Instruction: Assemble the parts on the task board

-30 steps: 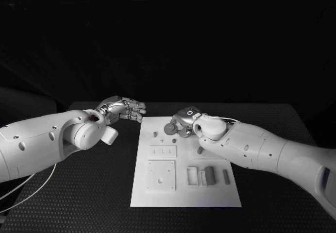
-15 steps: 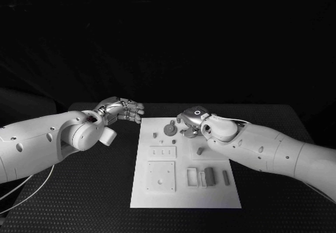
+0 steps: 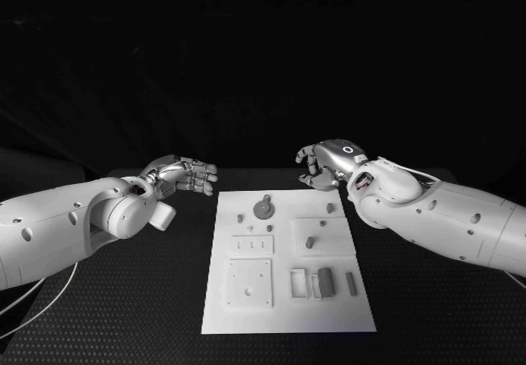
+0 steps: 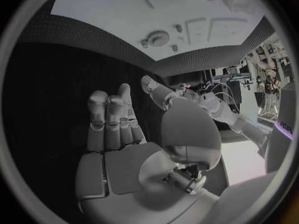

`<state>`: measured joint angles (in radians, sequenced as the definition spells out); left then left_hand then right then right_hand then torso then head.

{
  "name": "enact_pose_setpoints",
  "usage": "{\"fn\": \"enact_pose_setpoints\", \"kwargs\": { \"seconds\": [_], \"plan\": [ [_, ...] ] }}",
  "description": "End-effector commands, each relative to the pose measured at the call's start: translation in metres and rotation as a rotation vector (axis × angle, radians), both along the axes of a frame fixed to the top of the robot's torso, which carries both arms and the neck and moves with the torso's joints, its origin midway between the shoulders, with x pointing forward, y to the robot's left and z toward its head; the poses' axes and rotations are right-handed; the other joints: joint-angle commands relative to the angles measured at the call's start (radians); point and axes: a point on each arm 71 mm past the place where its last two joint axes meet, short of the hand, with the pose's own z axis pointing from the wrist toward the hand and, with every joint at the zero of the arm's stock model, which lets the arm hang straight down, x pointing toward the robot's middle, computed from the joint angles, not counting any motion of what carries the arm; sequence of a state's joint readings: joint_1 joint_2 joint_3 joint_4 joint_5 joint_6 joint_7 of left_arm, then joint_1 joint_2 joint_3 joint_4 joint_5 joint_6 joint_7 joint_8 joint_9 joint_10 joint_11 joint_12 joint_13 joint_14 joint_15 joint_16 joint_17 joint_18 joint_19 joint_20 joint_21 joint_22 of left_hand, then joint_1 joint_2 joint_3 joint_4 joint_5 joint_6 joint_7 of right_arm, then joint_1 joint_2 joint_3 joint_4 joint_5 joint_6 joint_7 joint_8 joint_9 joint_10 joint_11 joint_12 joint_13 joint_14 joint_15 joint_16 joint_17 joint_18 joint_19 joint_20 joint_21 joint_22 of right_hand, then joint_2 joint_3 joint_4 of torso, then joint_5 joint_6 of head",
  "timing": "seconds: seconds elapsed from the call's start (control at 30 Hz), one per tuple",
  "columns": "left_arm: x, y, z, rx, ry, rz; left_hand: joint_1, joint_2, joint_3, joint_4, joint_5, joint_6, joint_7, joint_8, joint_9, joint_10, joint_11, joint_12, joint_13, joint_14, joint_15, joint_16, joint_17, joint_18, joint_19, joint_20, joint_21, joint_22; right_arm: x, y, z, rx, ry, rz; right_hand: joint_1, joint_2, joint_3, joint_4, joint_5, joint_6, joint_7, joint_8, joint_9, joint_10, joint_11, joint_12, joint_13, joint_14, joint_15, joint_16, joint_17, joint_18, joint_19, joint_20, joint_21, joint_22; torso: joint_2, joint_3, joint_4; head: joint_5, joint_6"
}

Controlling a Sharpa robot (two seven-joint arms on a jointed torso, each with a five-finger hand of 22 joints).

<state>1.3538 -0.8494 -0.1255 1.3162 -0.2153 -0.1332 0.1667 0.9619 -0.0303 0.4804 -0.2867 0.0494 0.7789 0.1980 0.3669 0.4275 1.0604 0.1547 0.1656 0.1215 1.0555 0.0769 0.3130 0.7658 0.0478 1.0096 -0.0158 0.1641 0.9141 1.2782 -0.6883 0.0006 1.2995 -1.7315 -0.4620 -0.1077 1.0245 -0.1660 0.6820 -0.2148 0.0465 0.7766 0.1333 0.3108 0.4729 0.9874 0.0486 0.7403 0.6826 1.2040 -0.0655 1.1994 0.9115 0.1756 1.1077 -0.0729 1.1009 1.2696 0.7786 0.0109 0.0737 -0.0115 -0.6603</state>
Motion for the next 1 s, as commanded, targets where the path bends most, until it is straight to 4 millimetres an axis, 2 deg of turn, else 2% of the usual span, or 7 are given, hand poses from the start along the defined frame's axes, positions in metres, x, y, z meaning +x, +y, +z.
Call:
{"fn": "enact_pose_setpoints", "kwargs": {
  "seconds": [0.03,0.33,0.47,0.63,0.7,0.8,1.0],
  "plan": [
    [0.003,0.002,0.002,0.002,-0.021,0.002,-0.002,-0.004,-0.002,0.0,0.0,0.0,0.0,-0.001,0.0,0.007,-0.002,-0.007,0.001,0.004,0.001,-0.004,0.001,0.011,0.004,-0.005,-0.006,0.002,-0.001,-0.009,0.001,0.081,0.065,0.04,0.007,-0.002,0.0,-0.011,0.005,0.018,0.039,-0.004,-0.001,0.001,0.014,-0.108,-0.088,-0.001,0.013,-0.009,0.0,0.086,-0.004,0.009,-0.01,-0.001,-0.008,0.007,-0.0112,0.002,0.004],
    [0.008,0.009,0.001,0.021,-0.032,0.011,0.002,0.0,0.0,0.0,0.0,0.009,-0.003,0.004,0.002,0.017,-0.006,-0.004,0.004,0.006,0.001,-0.006,0.004,0.011,0.005,-0.005,-0.008,0.003,0.01,-0.059,-0.011,0.118,0.244,0.072,0.041,-0.013,0.006,-0.028,0.002,0.003,0.05,0.004,-0.001,0.008,0.05,-0.362,-0.274,-0.03,0.05,-0.048,-0.019,0.086,-0.037,0.034,-0.04,-0.004,-0.015,0.0177,-0.0251,0.0,0.008],
    [0.009,0.011,0.001,0.024,-0.032,0.017,0.003,0.002,0.001,0.0,0.0,0.011,-0.004,0.005,0.002,0.019,-0.007,-0.004,0.005,0.006,0.001,-0.007,0.005,0.011,0.005,-0.005,-0.008,0.003,0.016,-0.084,-0.02,0.067,0.258,0.035,0.067,-0.032,-0.018,-0.061,0.002,-0.006,0.034,0.006,0.0,0.016,0.043,-0.403,-0.305,-0.039,0.045,-0.049,-0.02,0.086,-0.047,0.04,-0.041,0.002,-0.017,0.023,-0.0287,-0.004,0.011],
    [0.009,0.01,0.001,0.025,-0.028,0.016,0.001,0.002,0.0,0.002,0.0,0.012,-0.004,0.005,0.002,0.021,-0.007,-0.004,0.005,0.006,0.001,-0.008,0.006,0.01,0.005,-0.005,-0.008,0.003,0.019,-0.106,-0.034,0.022,0.263,-0.026,0.061,-0.043,-0.049,-0.059,0.002,0.007,0.042,0.018,0.006,0.072,0.041,-0.396,-0.304,-0.044,0.044,-0.044,-0.019,0.086,-0.049,0.046,-0.041,0.005,-0.018,0.0262,-0.032,-0.004,0.008],
    [0.008,0.009,0.0,0.025,-0.027,0.012,0.0,0.002,-0.001,0.002,0.0,0.012,-0.004,0.005,0.002,0.021,-0.007,-0.004,0.005,0.006,0.001,-0.008,0.006,0.01,0.005,-0.005,-0.008,0.004,0.019,-0.11,-0.043,-0.002,0.282,-0.038,0.062,-0.046,-0.06,-0.055,0.002,0.017,0.045,0.025,0.011,0.132,0.025,-0.36,-0.279,-0.04,0.029,-0.04,-0.019,0.086,-0.042,0.045,-0.039,0.006,-0.017,0.0257,-0.0304,-0.006,0.009],
    [0.009,0.008,0.0,0.024,-0.026,0.009,-0.001,0.001,-0.002,0.002,0.0,0.012,-0.004,0.005,0.002,0.021,-0.007,-0.004,0.005,0.006,0.001,-0.008,0.006,0.01,0.005,-0.005,-0.008,0.004,0.017,-0.111,-0.058,-0.033,0.302,-0.04,0.069,-0.049,-0.077,-0.046,0.004,0.019,0.035,0.027,0.015,0.159,0.009,-0.296,-0.201,-0.033,0.01,-0.039,-0.023,0.086,-0.032,0.041,-0.041,0.004,-0.017,0.0264,-0.0297,-0.007,0.006],
    [0.01,0.007,0.0,0.026,-0.027,0.005,-0.002,0.001,-0.002,0.002,0.0,0.011,-0.004,0.004,0.002,0.02,-0.007,-0.005,0.005,0.006,0.001,-0.009,0.007,0.01,0.005,-0.005,-0.009,0.004,0.017,-0.11,-0.082,-0.047,0.337,-0.046,0.073,-0.05,-0.088,-0.035,0.002,0.019,0.028,0.023,0.02,0.117,0.002,-0.202,-0.062,-0.031,0.006,-0.035,-0.024,0.086,-0.029,0.038,-0.043,0.008,-0.016,0.0251,-0.0276,-0.011,0.001]
  ]
}}
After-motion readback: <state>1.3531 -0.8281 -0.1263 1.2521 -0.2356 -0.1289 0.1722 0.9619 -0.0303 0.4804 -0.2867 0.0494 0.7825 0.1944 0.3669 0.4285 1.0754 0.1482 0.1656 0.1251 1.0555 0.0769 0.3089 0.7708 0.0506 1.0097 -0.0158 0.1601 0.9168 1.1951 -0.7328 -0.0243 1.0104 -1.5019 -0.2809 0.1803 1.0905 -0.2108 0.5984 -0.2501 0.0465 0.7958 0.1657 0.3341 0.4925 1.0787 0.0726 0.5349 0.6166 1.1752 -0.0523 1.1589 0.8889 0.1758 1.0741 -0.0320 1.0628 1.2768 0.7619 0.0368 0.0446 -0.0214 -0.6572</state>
